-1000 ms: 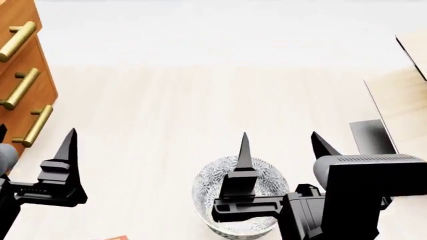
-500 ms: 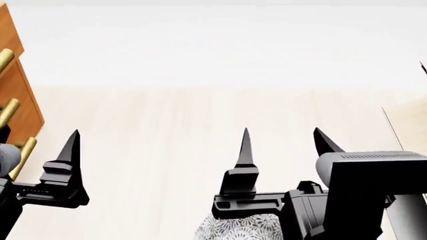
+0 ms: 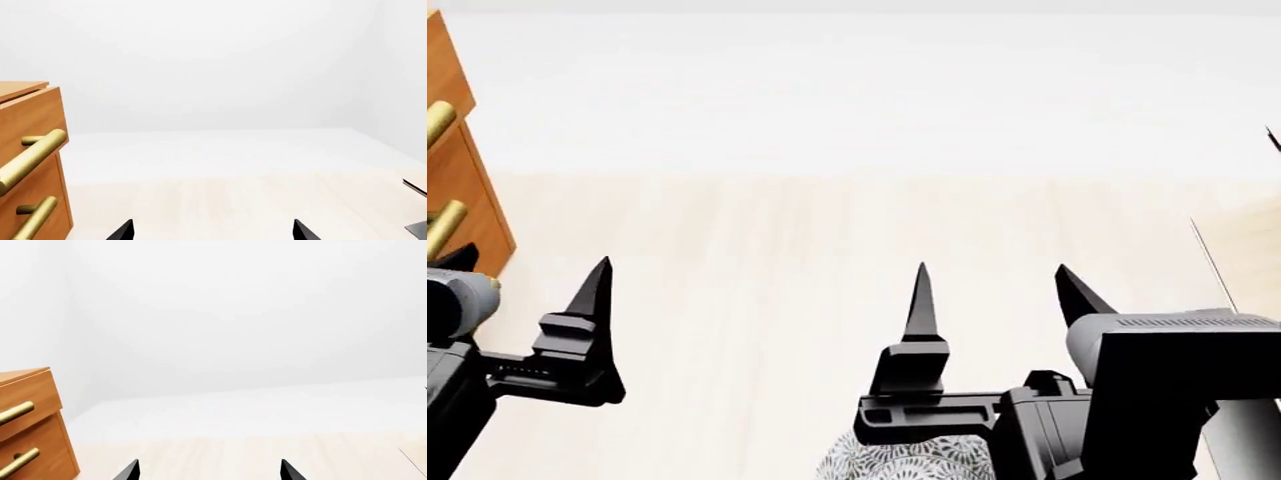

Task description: Close the top drawer of the cabinet and put the bowl on top of it.

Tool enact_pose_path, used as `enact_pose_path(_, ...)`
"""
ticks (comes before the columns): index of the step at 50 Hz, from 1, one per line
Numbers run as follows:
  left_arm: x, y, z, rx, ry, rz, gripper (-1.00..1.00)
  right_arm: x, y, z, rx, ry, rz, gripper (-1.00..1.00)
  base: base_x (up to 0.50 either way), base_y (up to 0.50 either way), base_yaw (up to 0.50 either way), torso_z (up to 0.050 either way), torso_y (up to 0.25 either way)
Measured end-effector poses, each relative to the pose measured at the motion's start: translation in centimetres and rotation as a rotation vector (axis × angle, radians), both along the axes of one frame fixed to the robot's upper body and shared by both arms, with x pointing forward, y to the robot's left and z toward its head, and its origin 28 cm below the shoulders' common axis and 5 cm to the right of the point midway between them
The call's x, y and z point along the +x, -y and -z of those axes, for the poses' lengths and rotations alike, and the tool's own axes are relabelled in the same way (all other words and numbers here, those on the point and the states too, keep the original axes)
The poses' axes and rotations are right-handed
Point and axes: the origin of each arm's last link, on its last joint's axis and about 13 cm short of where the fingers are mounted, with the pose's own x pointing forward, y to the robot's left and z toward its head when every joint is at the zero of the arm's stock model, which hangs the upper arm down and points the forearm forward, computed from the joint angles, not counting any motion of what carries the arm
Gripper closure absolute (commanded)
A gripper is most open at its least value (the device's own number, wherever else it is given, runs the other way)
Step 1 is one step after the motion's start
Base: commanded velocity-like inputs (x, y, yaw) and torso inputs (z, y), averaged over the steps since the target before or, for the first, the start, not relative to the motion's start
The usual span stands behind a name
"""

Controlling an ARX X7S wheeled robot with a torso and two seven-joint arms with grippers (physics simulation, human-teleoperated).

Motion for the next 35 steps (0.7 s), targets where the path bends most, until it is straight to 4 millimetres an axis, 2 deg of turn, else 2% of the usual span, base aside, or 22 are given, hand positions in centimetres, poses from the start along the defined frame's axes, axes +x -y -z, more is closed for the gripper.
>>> enact_pose_path(26, 4.4, 0.3, -0.9, -0.01, -0.036, -0.015, -1.0, -0.1, -0.1, 0.1, -0.004, -0.003, -0.008, -1.0, 0.0, 0.0, 0.0, 0.0, 0.0)
enact_pose_path(35, 5.1, -0.1, -1.1, -0.022, -0.039, -0.038, -1.0, 0.0, 0.0, 0.3, -0.002, -0.006, -0.008, -1.0, 0.0, 0.0, 0.0, 0.0, 0.0)
